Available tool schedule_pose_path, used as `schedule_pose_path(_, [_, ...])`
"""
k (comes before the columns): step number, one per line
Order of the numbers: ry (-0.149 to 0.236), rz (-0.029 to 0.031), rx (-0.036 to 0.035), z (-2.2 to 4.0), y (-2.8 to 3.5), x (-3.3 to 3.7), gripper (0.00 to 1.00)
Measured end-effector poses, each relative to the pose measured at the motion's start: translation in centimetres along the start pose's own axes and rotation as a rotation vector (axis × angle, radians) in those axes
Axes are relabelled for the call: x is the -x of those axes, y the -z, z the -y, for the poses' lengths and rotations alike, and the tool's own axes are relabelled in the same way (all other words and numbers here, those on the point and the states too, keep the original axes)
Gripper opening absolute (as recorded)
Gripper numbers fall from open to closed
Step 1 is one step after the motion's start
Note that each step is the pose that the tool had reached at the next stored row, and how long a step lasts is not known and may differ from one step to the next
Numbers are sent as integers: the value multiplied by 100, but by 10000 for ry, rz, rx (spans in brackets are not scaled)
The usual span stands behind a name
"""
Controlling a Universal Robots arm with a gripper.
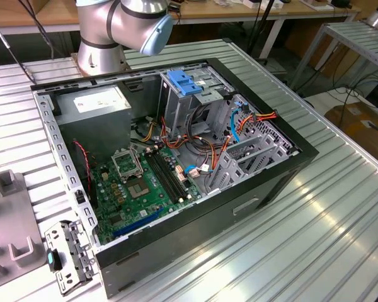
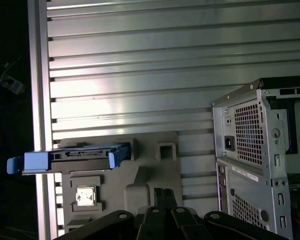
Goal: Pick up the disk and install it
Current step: 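Reach for the disk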
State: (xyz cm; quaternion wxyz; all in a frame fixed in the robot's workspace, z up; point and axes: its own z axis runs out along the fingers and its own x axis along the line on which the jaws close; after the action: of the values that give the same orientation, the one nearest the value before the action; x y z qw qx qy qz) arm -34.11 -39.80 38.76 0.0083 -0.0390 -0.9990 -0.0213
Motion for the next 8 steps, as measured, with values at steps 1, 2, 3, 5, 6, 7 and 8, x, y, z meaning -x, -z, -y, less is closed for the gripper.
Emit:
schedule_pose_path(1, [0, 0, 0, 0, 0, 0, 11])
schedule_pose_path(2, [0, 0, 0, 0, 0, 0, 11])
schedule_pose_path(3, [0, 0, 0, 0, 0, 0, 11])
schedule_pose_path(5, [0, 0, 0, 0, 0, 0, 11])
schedule_pose_path(6, [0, 0, 0, 0, 0, 0, 11])
schedule_pose_path(7, [0, 0, 0, 0, 0, -1, 11])
schedule_pose_path(8, [0, 0, -1, 0, 0, -1, 11])
